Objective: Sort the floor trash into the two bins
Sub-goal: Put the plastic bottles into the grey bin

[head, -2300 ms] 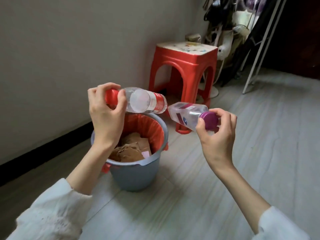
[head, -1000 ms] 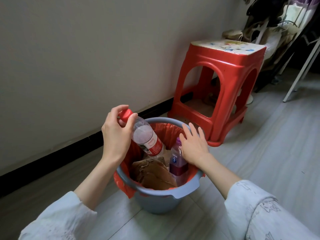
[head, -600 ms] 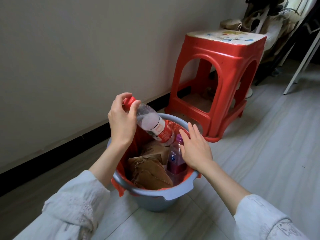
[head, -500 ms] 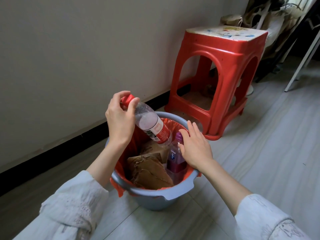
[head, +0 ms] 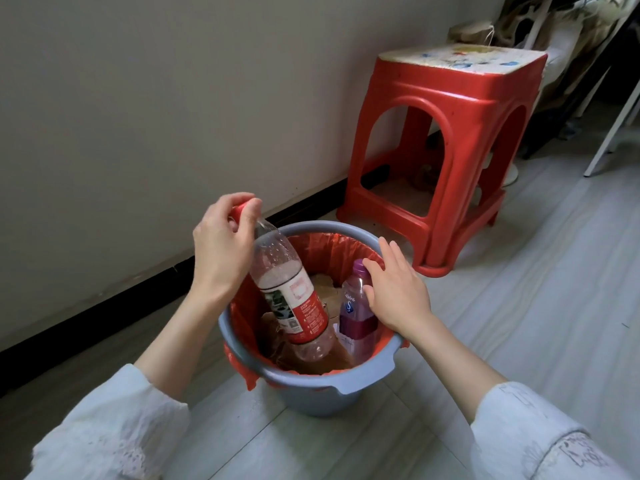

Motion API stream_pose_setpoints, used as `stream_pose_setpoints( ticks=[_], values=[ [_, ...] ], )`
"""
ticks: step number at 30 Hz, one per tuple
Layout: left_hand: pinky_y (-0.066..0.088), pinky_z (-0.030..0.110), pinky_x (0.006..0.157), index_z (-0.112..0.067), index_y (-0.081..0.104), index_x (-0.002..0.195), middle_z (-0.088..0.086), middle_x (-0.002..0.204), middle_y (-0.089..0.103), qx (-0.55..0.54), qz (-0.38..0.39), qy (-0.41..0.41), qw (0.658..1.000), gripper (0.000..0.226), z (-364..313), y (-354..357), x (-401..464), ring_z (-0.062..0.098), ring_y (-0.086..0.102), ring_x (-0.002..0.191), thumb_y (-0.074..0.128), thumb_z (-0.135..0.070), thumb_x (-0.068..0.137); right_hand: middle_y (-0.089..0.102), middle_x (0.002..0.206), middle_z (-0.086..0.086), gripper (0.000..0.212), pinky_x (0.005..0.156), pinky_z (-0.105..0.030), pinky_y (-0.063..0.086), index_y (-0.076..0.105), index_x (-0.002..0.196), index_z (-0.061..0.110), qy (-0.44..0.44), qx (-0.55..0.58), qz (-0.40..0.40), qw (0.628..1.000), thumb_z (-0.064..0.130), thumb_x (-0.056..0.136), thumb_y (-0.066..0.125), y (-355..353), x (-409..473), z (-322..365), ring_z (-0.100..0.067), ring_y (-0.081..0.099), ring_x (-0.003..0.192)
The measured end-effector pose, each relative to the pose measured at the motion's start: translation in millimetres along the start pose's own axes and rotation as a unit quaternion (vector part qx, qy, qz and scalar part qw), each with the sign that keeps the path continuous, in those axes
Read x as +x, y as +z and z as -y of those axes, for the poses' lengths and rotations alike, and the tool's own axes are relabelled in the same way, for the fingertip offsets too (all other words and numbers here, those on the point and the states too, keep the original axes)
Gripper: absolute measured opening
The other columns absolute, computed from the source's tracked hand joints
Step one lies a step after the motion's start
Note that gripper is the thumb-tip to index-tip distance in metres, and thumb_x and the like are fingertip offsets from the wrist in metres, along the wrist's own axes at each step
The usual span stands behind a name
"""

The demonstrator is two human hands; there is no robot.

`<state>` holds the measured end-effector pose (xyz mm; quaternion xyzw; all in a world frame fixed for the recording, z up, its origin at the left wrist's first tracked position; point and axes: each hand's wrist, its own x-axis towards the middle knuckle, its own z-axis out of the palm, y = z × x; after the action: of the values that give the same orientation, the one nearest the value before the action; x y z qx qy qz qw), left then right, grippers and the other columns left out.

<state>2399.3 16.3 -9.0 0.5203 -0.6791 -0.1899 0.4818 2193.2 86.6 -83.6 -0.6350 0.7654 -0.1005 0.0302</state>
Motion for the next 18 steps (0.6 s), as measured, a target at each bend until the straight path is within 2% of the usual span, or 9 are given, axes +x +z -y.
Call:
stream_pose_setpoints(
  ticks=[2, 5, 8, 13, 18],
  values=[
    [0.040, 0.021, 0.076, -0.017, 0.065, 0.105, 0.006, 0.097, 0.066, 0.026, 0.042, 0.022, 0.999, 0.020, 0.4, 10.3, -11.2, 0.015, 0.057, 0.082, 0.056, -0.028, 0.091, -0.003, 0.158, -0.008, 0.047, 0.115, -0.037, 0.019, 0.033, 0.142, 0.021, -0.001, -0.002, 0.004, 1.000, 0.024, 0.096, 0.044, -0.8, 0.0, 0.1, -0.025, -0.003, 0.146],
    [0.037, 0.023, 0.083, -0.016, 0.061, 0.111, 0.003, 0.101, 0.061, 0.076, 0.095, 0.063, 0.991, 0.025, 1.9, 29.6, -27.4, 0.019, 0.054, 0.095, 0.053, -0.030, 0.092, -0.003, 0.158, -0.008, 0.047, 0.114, -0.037, 0.021, 0.033, 0.142, 0.024, -0.005, -0.006, 0.007, 1.000, 0.027, 0.096, 0.045, -1.3, -0.1, 1.1, -0.025, -0.003, 0.146],
    [0.028, 0.018, 0.080, -0.016, 0.057, 0.116, 0.003, 0.106, 0.057, 0.113, 0.096, 0.096, 0.984, 0.029, 2.6, 37.6, -29.4, 0.017, 0.050, 0.101, 0.052, -0.033, 0.092, -0.004, 0.158, -0.009, 0.049, 0.114, -0.037, 0.022, 0.031, 0.143, 0.024, -0.008, -0.016, 0.011, 1.000, 0.028, 0.096, 0.045, -1.3, 0.7, 1.6, -0.026, -0.003, 0.146],
    [0.036, 0.026, 0.076, -0.012, 0.058, 0.116, 0.011, 0.105, 0.058, 0.170, 0.079, 0.151, 0.971, 0.030, 7.2, 32.7, -26.4, 0.025, 0.052, 0.099, 0.051, -0.030, 0.093, -0.005, 0.158, -0.010, 0.052, 0.114, -0.038, 0.021, 0.027, 0.145, 0.022, -0.009, -0.022, 0.016, 1.000, 0.028, 0.097, 0.043, -0.9, 0.9, 0.8, -0.026, -0.004, 0.146],
    [0.042, 0.037, 0.081, -0.013, 0.055, 0.118, 0.012, 0.109, 0.057, 0.209, 0.111, 0.124, 0.964, 0.034, 14.6, 20.0, -15.9, 0.029, 0.051, 0.102, 0.047, -0.034, 0.093, -0.005, 0.158, -0.011, 0.053, 0.115, -0.038, 0.020, 0.025, 0.146, 0.020, -0.011, -0.024, 0.019, 0.999, 0.031, 0.097, 0.043, -1.3, 0.3, 0.3, -0.026, -0.005, 0.146]
  ],
)
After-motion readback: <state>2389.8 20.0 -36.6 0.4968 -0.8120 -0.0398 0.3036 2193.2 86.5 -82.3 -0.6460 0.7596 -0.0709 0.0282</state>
